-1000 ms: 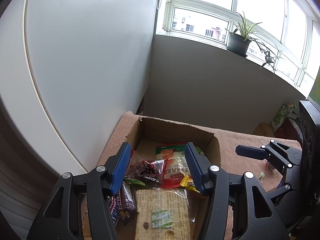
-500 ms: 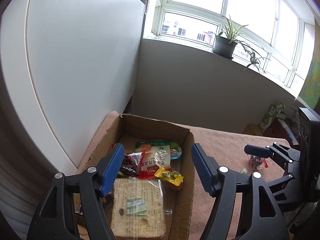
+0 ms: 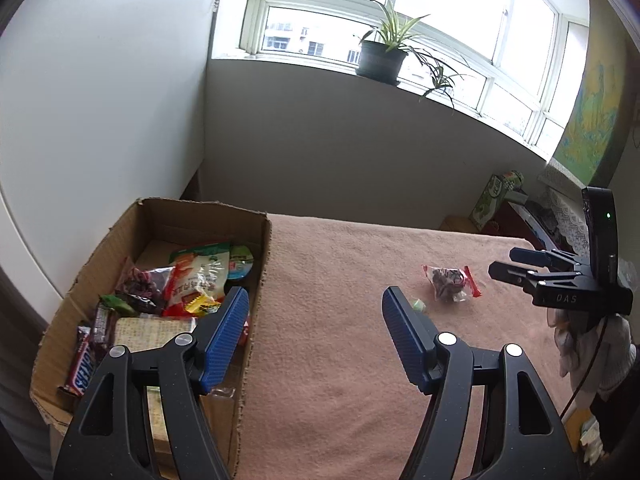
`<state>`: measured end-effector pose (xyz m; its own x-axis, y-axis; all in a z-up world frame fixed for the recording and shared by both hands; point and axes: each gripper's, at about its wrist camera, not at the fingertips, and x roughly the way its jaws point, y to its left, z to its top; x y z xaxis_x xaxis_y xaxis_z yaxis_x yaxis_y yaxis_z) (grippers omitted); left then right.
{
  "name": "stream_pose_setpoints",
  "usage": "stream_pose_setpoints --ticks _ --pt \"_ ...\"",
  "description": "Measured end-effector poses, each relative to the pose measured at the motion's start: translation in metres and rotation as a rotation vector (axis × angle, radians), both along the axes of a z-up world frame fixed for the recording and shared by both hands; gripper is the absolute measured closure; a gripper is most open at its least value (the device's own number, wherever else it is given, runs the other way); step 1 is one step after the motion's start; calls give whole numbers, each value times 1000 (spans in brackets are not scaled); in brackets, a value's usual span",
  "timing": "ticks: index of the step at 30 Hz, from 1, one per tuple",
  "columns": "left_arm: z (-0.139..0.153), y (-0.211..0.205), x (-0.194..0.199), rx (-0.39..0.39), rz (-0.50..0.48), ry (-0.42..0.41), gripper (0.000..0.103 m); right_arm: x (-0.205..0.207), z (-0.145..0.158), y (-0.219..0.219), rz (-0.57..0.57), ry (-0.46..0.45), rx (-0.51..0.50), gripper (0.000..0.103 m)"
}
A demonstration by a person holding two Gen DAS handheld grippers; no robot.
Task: Organize snacks
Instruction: 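Withdraw both tools toward the green candy and the red-wrapped braised egg, then grasp the green candy with the left tool while the right tool grasps the braised egg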
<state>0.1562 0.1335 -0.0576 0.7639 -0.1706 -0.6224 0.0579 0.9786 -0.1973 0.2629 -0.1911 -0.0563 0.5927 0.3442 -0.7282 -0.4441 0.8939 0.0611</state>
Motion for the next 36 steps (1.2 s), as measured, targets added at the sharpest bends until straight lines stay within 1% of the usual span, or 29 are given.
stream_pose_setpoints --ticks 3,6,9,14,17,21,24,27,30,32,36 --pt "-6 -16 3 5 -34 19 34 7 -5 -11 13 5 -26 18" --pt "-12 -33 9 20 -69 40 34 10 -8 -12 60 5 -43 18" --pt "-19 -48 15 26 -103 60 34 10 -10 -2 145 -12 -87 18" --pt "-31 -74 22 37 -170 94 34 8 -17 28 312 -24 -172 18" --pt "-36 -84 28 47 -194 110 34 10 -25 44 380 -32 -217 18" --pt "-43 -92 35 59 -210 128 34 19 -37 53 424 -15 -252 18" --pt "-47 -96 40 66 -222 141 39 26 -45 56 443 2 -265 18" --pt "-51 -99 44 74 -236 152 40 31 -52 58 462 17 -279 18" --pt "-55 -102 50 81 -253 160 41 36 -58 62 476 31 -279 18" --pt "-57 -105 53 90 -263 166 45 38 -62 63 486 36 -280 18" --pt "-63 -114 61 102 -280 177 47 44 -69 64 489 50 -275 18"
